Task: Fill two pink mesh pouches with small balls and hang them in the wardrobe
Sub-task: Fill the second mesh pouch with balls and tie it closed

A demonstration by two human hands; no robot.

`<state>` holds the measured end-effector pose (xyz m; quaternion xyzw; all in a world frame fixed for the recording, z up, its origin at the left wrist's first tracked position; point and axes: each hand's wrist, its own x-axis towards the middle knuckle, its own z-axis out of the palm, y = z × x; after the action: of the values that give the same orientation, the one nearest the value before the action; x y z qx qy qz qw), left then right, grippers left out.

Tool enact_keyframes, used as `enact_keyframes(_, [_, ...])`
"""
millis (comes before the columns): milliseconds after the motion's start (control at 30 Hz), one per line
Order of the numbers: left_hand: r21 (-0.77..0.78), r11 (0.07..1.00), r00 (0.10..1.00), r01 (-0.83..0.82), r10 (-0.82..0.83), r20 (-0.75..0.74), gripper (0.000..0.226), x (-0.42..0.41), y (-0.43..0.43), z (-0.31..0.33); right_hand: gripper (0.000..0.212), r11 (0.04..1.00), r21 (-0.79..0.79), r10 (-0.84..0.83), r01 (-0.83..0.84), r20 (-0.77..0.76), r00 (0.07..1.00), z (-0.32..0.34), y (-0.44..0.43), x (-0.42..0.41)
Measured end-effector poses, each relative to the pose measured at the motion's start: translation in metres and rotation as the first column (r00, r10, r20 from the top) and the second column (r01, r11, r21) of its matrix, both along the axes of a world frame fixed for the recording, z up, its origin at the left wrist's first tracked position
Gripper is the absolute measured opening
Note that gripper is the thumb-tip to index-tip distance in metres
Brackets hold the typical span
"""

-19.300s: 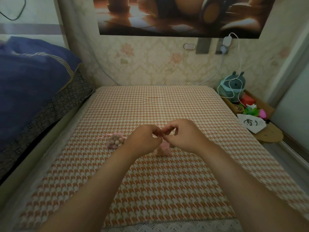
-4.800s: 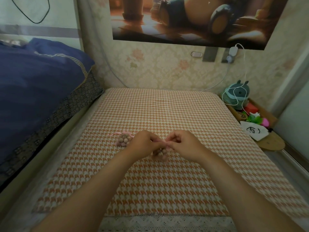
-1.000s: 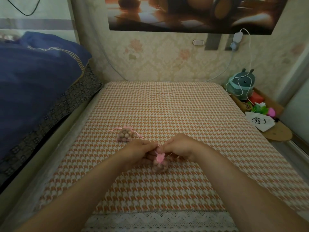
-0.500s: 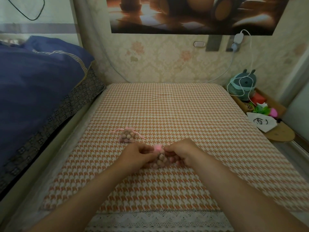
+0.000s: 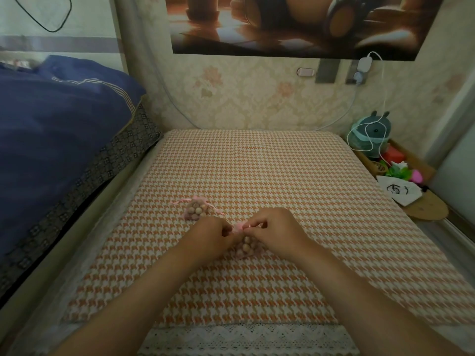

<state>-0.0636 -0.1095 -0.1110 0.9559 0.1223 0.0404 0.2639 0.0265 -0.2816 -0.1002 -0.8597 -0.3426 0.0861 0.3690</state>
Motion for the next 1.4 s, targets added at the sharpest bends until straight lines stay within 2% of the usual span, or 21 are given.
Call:
enact_keyframes(200, [0.021,0.996,0.994,0.092,-0.09,-0.063,0.032,0.0,0.008,0.004,0.01,0.993,-0.086,0.094,-0.081,0.16,0.983,0.0,0.009,-0.004])
enact_keyframes(367, [0.141,0.987,0.991,0.077,-0.061,-0.118,0.016,0.001,0.016,0.006,0.012,0.994,-0.111,0.036,-0.021,0.141,0.989,-0.001,0.011,-0.002])
enact_keyframes(500, [0.141,0.988,0.997,0.067,-0.059,-0.056,0.017,-0.001,0.016,0.006,0.013,0.99,-0.142,0.006,0.01,0.113,0.994,0.0,0.012,-0.005])
enact_keyframes(600, [0.13,0.988,0.994,0.088,-0.095,0.045,0.016,-0.004,0.014,0.005,0.014,0.992,-0.125,-0.024,0.031,0.057,0.998,-0.001,0.013,-0.005])
enact_keyframes(700, [0.023,0.993,0.973,0.112,-0.115,0.2,0.02,-0.006,0.004,0.004,0.012,0.995,-0.078,-0.056,0.054,-0.022,0.998,-0.004,0.013,-0.006])
enact_keyframes(767, [-0.167,0.982,0.967,0.09,-0.046,0.249,0.026,-0.006,-0.003,0.002,0.01,0.997,-0.034,-0.078,0.075,-0.093,0.993,-0.006,0.012,-0.005])
enact_keyframes(833, [-0.41,0.912,0.965,0.03,0.08,0.248,0.03,-0.003,-0.009,-0.001,0.009,0.993,0.02,-0.109,0.115,-0.17,0.979,-0.007,0.011,-0.005])
enact_keyframes(933, [-0.591,0.806,0.954,-0.017,0.19,0.233,0.029,0.001,-0.015,-0.004,0.008,0.98,0.074,-0.157,0.185,-0.285,0.946,-0.01,0.01,-0.004])
enact_keyframes(1133, [-0.703,0.707,0.952,-0.075,0.262,0.161,0.016,0.003,-0.021,0.0,0.014,0.968,0.072,-0.193,0.239,-0.39,0.9,-0.011,0.013,-0.002])
enact_keyframes(1333, [-0.779,0.592,0.946,-0.208,0.323,-0.007,0.021,0.004,-0.017,0.001,0.017,0.967,0.096,-0.162,0.237,-0.487,0.858,-0.012,0.011,0.0])
enact_keyframes(1400, [-0.753,0.624,0.952,-0.207,0.305,-0.009,0.022,0.003,-0.016,0.004,0.017,0.963,0.077,-0.192,0.259,-0.478,0.857,-0.014,0.012,0.001])
